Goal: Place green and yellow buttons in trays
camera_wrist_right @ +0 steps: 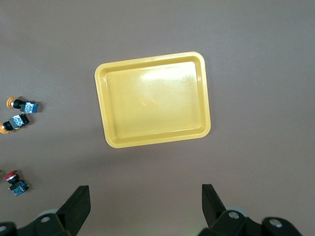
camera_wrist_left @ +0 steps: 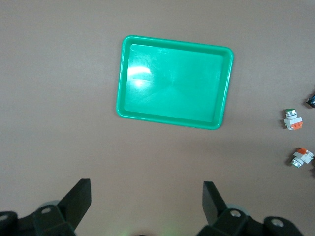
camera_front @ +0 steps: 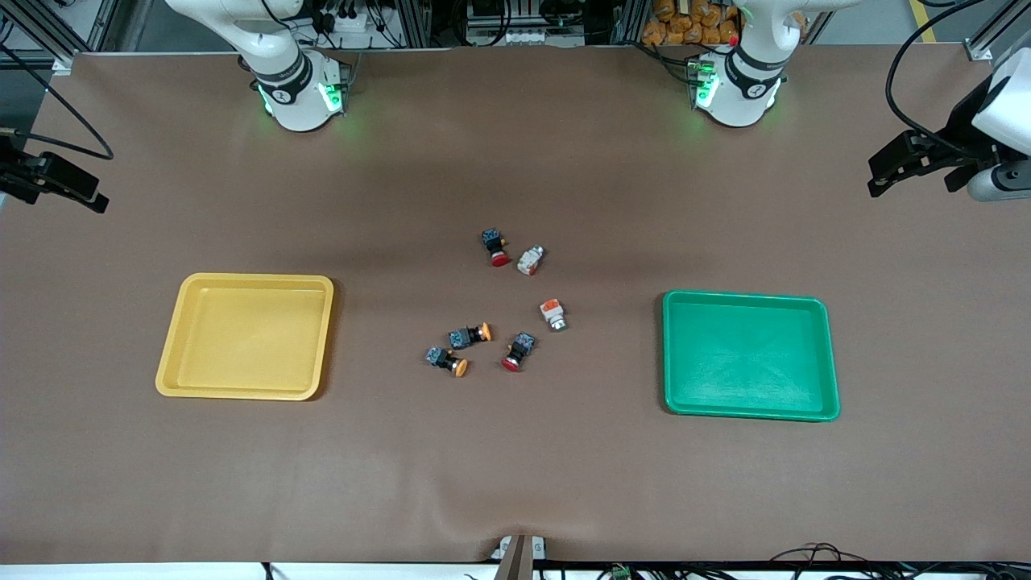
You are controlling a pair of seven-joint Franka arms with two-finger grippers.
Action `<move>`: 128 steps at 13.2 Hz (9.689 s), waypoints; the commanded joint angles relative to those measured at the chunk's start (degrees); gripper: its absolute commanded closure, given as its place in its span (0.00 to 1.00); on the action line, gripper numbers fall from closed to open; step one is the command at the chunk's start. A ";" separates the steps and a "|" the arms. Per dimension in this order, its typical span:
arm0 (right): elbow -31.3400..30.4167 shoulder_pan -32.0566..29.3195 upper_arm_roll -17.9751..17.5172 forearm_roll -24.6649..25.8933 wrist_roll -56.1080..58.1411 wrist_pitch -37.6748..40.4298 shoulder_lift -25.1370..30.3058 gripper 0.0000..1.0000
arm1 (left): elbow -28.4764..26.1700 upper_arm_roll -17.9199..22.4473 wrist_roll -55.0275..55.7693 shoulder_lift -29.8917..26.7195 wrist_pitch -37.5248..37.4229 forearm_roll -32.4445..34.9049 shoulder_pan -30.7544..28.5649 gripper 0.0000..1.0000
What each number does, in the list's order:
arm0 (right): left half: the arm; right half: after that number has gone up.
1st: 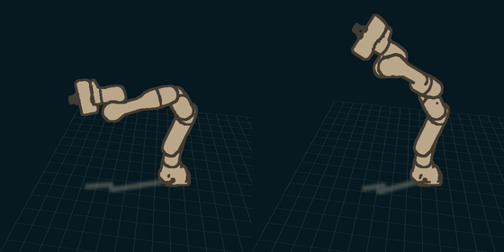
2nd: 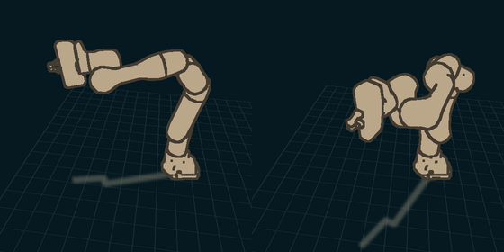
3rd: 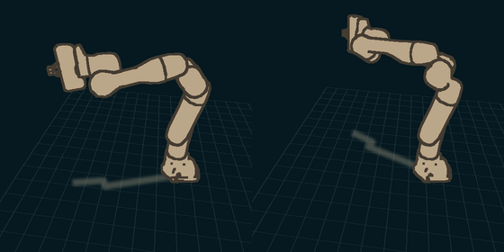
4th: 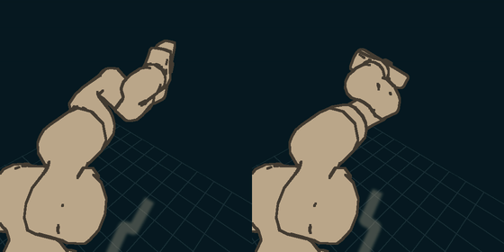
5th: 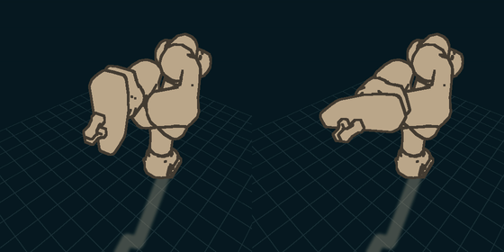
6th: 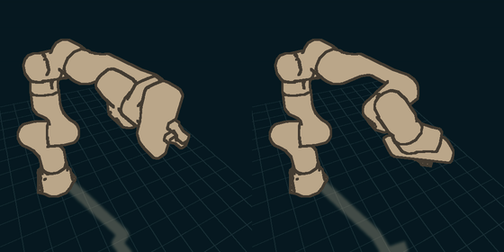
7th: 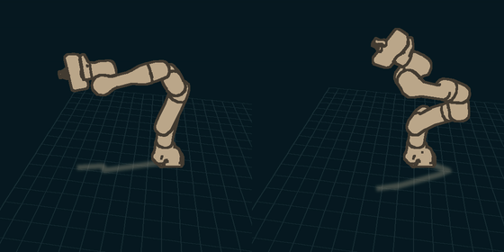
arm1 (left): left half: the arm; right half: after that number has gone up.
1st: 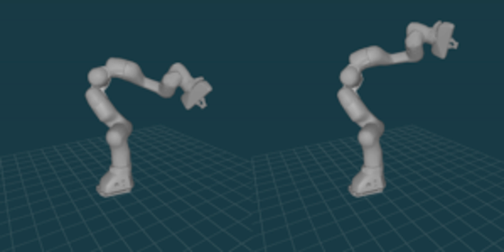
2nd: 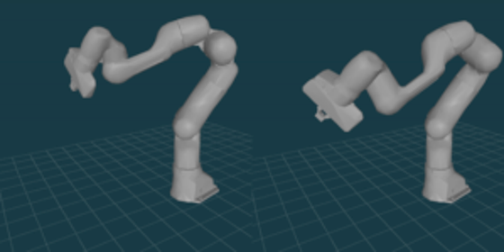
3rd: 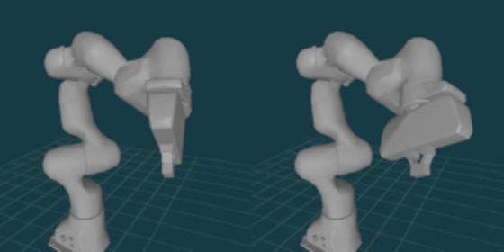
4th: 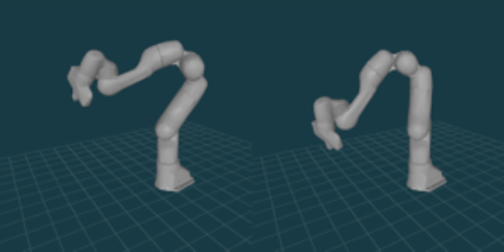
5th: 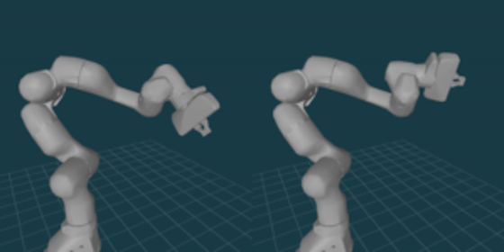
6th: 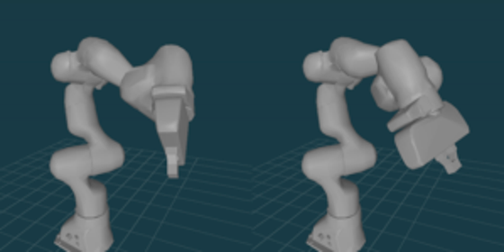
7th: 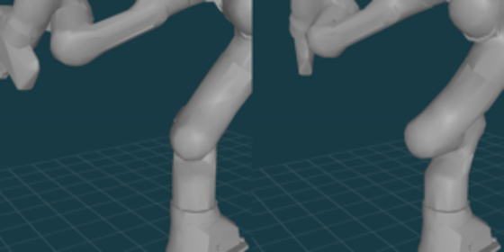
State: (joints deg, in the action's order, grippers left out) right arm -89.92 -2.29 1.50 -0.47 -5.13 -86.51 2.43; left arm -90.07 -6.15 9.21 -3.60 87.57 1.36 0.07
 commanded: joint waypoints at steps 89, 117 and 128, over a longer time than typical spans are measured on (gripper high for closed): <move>3.26 30.49 -1.14 -9.99 -98.23 -52.35 -49.45 0.28 | 4.03 -5.10 36.61 39.12 31.21 1.36 14.98 1.00; -2.08 -7.73 -0.79 -7.44 2.31 -24.55 -40.57 1.00 | -0.98 -16.87 47.16 40.42 27.74 10.59 2.80 0.00; -2.55 -8.35 -0.88 -7.35 3.46 -26.81 -39.00 0.00 | -8.79 -16.53 94.02 42.97 41.26 11.03 24.79 0.00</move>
State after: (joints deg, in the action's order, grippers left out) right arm -93.16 -9.86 1.53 -8.57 -1.42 -116.38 -39.16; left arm -94.82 -23.30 97.13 40.92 125.61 11.16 23.11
